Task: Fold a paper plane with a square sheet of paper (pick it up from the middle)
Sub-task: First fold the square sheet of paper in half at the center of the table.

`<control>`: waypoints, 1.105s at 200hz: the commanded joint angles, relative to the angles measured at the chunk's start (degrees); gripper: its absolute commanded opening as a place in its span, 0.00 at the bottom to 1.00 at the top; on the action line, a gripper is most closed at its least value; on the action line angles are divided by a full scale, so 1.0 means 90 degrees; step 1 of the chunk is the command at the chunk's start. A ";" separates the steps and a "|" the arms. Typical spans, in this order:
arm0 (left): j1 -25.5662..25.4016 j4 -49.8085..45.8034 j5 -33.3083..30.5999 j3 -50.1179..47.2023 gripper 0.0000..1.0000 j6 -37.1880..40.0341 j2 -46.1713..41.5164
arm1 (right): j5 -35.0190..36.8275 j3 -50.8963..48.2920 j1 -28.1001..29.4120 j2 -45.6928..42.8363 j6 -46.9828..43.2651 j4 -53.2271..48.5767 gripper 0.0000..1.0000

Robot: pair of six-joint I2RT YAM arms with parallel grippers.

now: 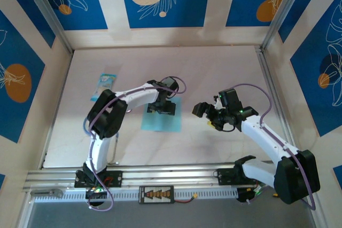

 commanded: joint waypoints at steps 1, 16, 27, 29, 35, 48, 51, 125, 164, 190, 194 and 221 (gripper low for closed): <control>0.0018 -0.0106 0.0439 -0.0391 0.79 -0.0119 0.0180 | 0.0029 0.0097 0.0052 0.0022 0.0094 -0.0171 0.99; 0.0009 0.0018 0.0532 -0.0463 0.77 -0.0142 0.0049 | 0.0068 0.0093 0.0053 0.0021 0.0122 -0.0174 0.99; 0.0000 0.0115 0.0624 -0.0528 0.69 -0.0138 -0.0034 | 0.0125 0.0088 0.0054 0.0019 0.0150 -0.0182 0.99; -0.0001 0.0135 0.0634 -0.0540 0.67 -0.0138 -0.0048 | 0.0133 0.0092 0.0052 0.0021 0.0162 -0.0185 0.99; -0.0001 0.0165 0.0647 -0.0576 0.65 -0.0163 -0.0100 | 0.0181 0.0106 0.0055 0.0022 0.0170 -0.0204 0.99; -0.0009 0.0217 0.0653 -0.0654 0.61 -0.0194 -0.0193 | 0.0343 0.0114 0.0054 0.0022 0.0268 -0.0286 0.99; -0.0002 0.0236 0.0664 -0.0668 0.59 -0.0199 -0.0215 | 0.0417 0.0120 0.0058 0.0024 0.0311 -0.0319 0.99; -0.0050 0.0774 0.1269 -0.1055 0.38 -0.0349 -0.0777 | 0.1213 0.0114 0.0023 -0.0077 0.0786 -0.0667 0.99; -0.0040 0.1011 0.1689 -0.1024 0.34 -0.0386 -0.0876 | 0.1267 0.0103 -0.0144 -0.0099 0.0904 -0.0798 0.99; -0.0040 0.1413 0.2319 -0.1036 0.34 -0.0576 -0.0968 | 0.1067 0.0057 -0.0291 -0.0199 0.0759 -0.0762 0.99; -0.0040 0.1498 0.2443 -0.1037 0.34 -0.0630 -0.0991 | 0.1010 0.0042 -0.0327 -0.0228 0.0717 -0.0736 0.99; -0.0028 0.2301 0.3288 -0.1179 0.34 -0.1103 -0.1151 | 0.0492 -0.0120 -0.0602 -0.0472 0.0518 -0.0493 0.99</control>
